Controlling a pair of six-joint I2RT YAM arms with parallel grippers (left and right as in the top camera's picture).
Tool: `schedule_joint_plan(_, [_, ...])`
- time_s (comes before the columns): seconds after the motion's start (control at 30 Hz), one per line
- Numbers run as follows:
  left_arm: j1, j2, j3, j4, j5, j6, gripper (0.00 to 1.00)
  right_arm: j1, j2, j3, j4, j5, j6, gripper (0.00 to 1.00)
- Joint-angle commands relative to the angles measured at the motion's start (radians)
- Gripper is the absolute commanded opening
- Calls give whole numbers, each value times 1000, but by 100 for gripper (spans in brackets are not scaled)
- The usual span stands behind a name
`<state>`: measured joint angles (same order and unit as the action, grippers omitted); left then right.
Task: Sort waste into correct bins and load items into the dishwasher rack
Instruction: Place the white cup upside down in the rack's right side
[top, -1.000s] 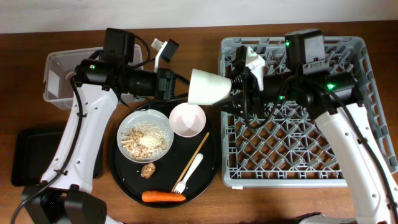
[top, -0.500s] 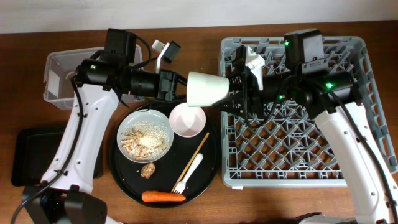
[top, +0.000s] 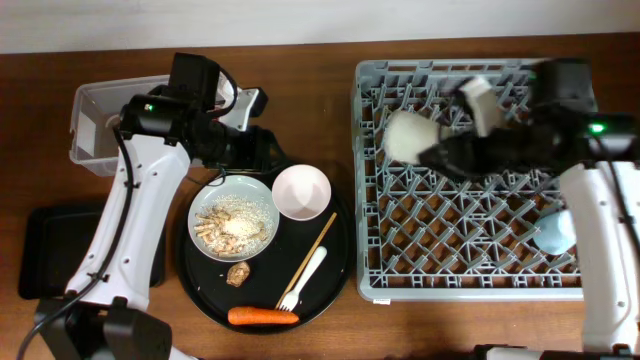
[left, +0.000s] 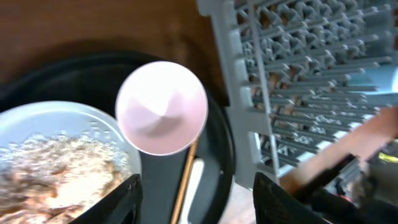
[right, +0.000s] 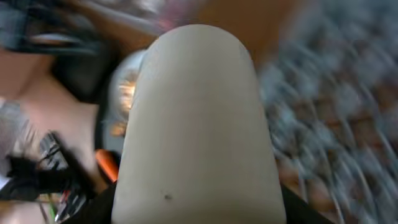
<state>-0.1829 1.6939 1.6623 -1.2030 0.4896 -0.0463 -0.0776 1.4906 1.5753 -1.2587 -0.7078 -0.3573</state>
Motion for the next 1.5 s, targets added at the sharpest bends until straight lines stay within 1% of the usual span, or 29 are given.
schedule_joint_plan(0.0, [2,-6,5,22,-68,-10,56,-134,-19,13,-80,283,151,47])
schedule_joint_plan(0.13, [2,-6,5,24,-69,-10,56,-239,-19,13,-126,546,290,48])
schedule_joint_plan(0.2, [2,-6,5,25,-69,-10,56,-284,-19,13,-137,599,325,47])
schedule_joint_plan(0.33, [2,-6,5,23,-69,-10,56,-363,-7,11,-137,618,349,48])
schedule_joint_plan(0.43, [2,-6,5,18,-69,-10,56,-392,26,11,-135,674,377,48])
schedule_joint_plan(0.5, [2,-6,5,16,-69,-10,56,-407,66,11,-122,679,378,48])
schedule_joint_plan(0.63, [2,-6,5,12,-69,-9,56,-409,146,11,-60,681,393,48])
schedule_joint_plan(0.73, [2,-6,5,12,-69,-9,56,-409,188,11,-8,722,419,48])
schedule_joint_plan(0.9, [2,-6,5,15,-69,-9,56,-409,237,11,23,776,419,48])
schedule_joint_plan(1.0, [2,-6,5,15,-69,-9,56,-414,266,11,41,792,443,49])
schedule_joint_plan(1.07, [2,-6,5,15,-69,-9,56,-415,280,11,45,790,445,61])
schedule_joint_plan(1.1, [2,-6,5,16,-69,-9,56,-415,284,11,49,787,445,71])
schedule_joint_plan(1.17, [2,-6,5,18,-69,-9,56,-415,285,11,71,731,445,99])
schedule_joint_plan(1.47, [2,-6,5,16,-80,-9,56,-414,283,12,59,648,444,99])
